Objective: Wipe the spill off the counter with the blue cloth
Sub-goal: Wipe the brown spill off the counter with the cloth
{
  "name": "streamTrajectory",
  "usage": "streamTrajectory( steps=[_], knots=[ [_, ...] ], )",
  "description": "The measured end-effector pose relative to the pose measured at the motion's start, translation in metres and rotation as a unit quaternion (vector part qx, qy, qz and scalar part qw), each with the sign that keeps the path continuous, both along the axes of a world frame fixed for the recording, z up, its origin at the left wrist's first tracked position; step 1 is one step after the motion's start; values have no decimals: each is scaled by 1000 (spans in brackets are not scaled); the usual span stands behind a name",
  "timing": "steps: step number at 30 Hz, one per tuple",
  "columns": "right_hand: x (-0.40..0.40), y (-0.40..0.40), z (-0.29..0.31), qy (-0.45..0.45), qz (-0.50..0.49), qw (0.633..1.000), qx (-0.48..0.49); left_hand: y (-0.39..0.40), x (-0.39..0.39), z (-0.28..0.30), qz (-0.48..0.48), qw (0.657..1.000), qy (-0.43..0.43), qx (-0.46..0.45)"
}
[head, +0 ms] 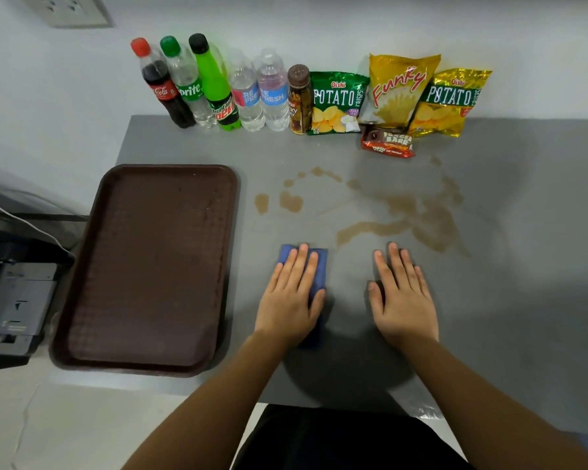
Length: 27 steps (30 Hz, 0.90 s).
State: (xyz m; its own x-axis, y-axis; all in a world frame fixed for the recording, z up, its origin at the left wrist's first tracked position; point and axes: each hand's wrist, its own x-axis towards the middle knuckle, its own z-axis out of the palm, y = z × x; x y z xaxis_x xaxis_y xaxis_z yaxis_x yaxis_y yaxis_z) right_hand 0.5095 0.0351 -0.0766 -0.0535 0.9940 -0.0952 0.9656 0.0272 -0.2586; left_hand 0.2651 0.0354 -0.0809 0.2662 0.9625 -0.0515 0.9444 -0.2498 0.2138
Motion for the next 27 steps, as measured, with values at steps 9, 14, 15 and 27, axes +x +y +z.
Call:
streamTrajectory(
  steps=[9,14,15,27],
  knots=[
    [-2,0,2,2,-2,1000,22,97,-30,8,133,991,-7,-14],
    [-2,0,4,11,-4,1000,23,150,5,10,132,991,3,-32],
    [-3,0,4,10,-3,1000,24,152,16,10,109,993,2,-34],
    [-2,1,1,-3,1,999,33,64,-5,8,77,996,-56,-1]
  ],
)
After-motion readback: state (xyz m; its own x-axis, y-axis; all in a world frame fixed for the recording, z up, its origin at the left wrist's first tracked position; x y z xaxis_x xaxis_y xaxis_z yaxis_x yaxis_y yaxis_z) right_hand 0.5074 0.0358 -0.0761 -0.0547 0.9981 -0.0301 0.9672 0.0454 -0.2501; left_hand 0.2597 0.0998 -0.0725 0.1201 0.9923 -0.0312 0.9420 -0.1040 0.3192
